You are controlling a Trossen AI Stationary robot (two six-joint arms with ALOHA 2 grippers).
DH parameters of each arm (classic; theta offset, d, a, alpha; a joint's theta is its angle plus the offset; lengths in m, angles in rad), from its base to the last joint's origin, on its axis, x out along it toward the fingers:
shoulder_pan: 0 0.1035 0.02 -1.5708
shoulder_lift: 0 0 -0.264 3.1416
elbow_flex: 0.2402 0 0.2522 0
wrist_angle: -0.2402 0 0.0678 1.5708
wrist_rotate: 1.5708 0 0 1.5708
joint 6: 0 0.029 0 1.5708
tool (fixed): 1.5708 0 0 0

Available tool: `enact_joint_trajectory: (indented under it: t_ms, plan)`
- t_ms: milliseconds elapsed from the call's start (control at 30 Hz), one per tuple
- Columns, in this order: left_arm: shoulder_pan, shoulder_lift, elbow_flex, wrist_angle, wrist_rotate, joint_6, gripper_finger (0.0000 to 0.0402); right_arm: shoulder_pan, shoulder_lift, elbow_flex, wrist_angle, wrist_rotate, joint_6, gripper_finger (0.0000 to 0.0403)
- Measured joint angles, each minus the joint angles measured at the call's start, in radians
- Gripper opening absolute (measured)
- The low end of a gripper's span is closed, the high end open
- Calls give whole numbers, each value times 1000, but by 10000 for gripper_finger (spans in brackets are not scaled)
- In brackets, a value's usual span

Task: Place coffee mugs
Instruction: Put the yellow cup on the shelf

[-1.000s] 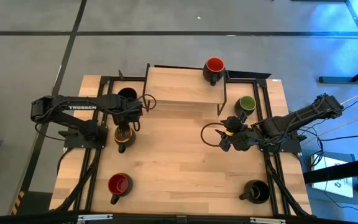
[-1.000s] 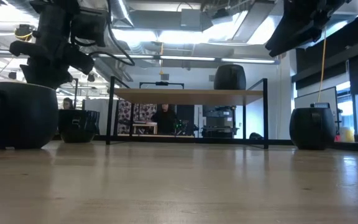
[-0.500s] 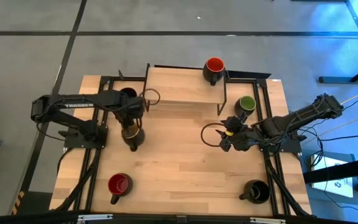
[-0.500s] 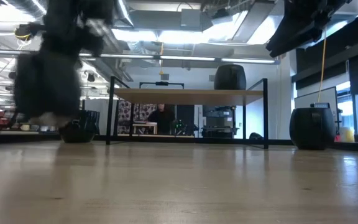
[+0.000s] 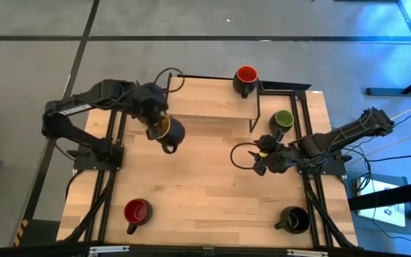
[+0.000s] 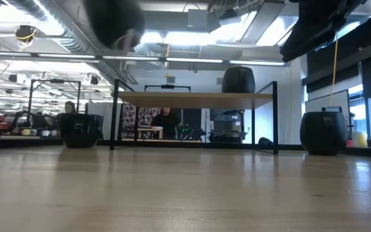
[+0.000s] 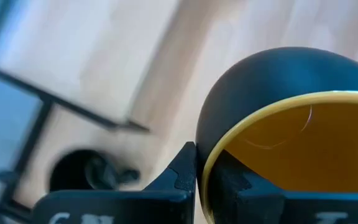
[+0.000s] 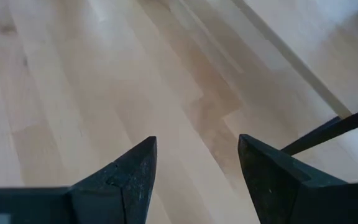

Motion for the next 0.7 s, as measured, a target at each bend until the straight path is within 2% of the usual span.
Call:
enact_joint_trajectory:
  t_ms: [267, 400, 533, 700]
  plan:
    - [78, 223, 320, -122, -41, 163, 14, 0, 0, 0, -22, -7, 37, 214]
    - [139, 333, 442, -102, -49, 219, 14, 0, 0, 0, -50, -6, 85, 214]
    - [198, 441, 537, -110, -50, 263, 14, 0, 0, 0, -95, -4, 139, 214]
    - [246, 555, 600, -5, -100, 325, 16, 0, 0, -12, -109, -4, 190, 214]
